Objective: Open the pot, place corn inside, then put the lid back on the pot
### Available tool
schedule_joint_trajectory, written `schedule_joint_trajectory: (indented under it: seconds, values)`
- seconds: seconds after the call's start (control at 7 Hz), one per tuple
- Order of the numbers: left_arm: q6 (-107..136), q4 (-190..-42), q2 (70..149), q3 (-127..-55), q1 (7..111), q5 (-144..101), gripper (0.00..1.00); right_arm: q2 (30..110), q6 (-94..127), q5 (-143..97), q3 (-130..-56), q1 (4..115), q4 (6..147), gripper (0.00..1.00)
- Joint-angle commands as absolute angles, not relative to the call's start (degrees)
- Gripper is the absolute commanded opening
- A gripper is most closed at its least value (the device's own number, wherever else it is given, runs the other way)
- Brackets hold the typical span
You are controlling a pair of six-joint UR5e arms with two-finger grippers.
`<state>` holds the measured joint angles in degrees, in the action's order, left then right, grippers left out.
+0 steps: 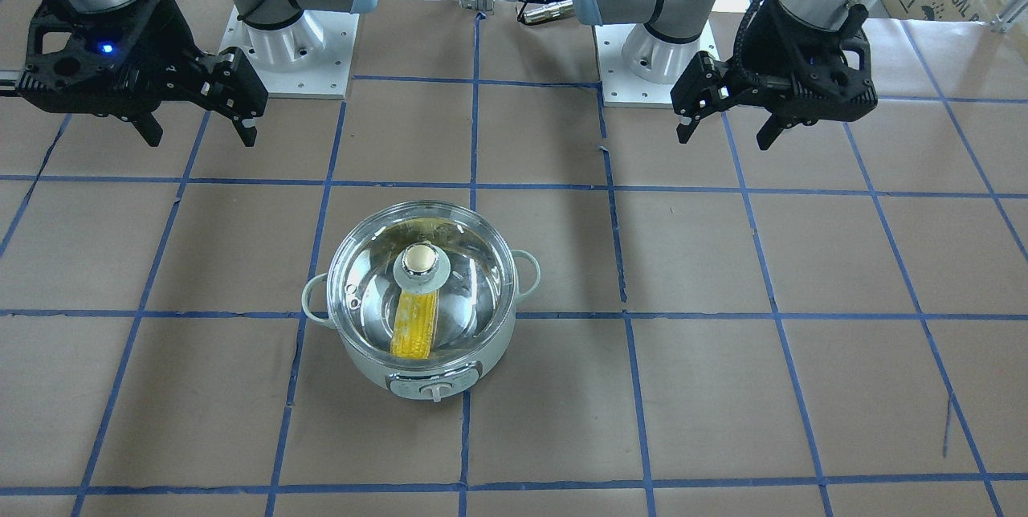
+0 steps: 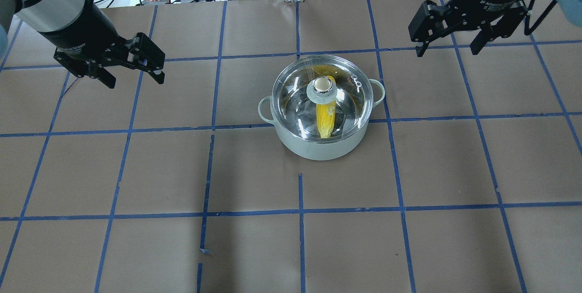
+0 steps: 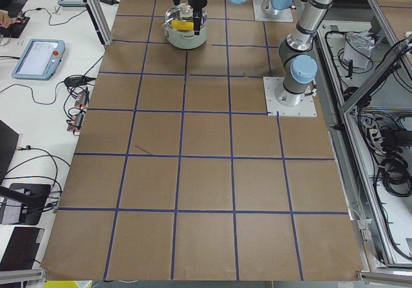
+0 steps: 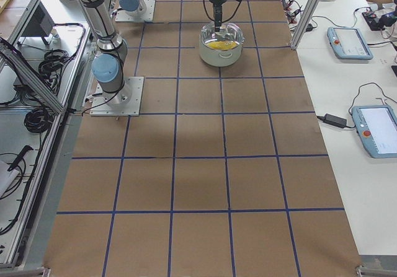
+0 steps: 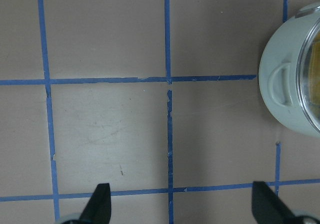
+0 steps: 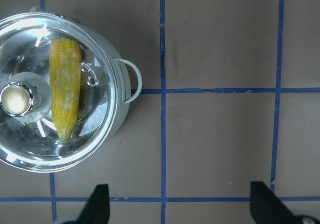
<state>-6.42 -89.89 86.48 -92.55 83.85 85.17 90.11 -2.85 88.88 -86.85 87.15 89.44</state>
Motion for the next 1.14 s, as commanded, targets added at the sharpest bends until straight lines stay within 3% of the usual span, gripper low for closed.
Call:
schedule_joint_trajectory:
  seconds: [0.0, 1.0]
  values:
    - [-6.5, -89.8, 86.5, -92.5, 83.8, 85.2, 1.00, 90.6, -2.9, 89.0, -87.1, 87.2, 89.7, 1.00]
    - [-6.3, -89.8, 86.5, -92.6, 83.8, 85.3, 1.00, 90.9, -2.6, 89.6, -87.0, 87.5, 89.4, 1.00]
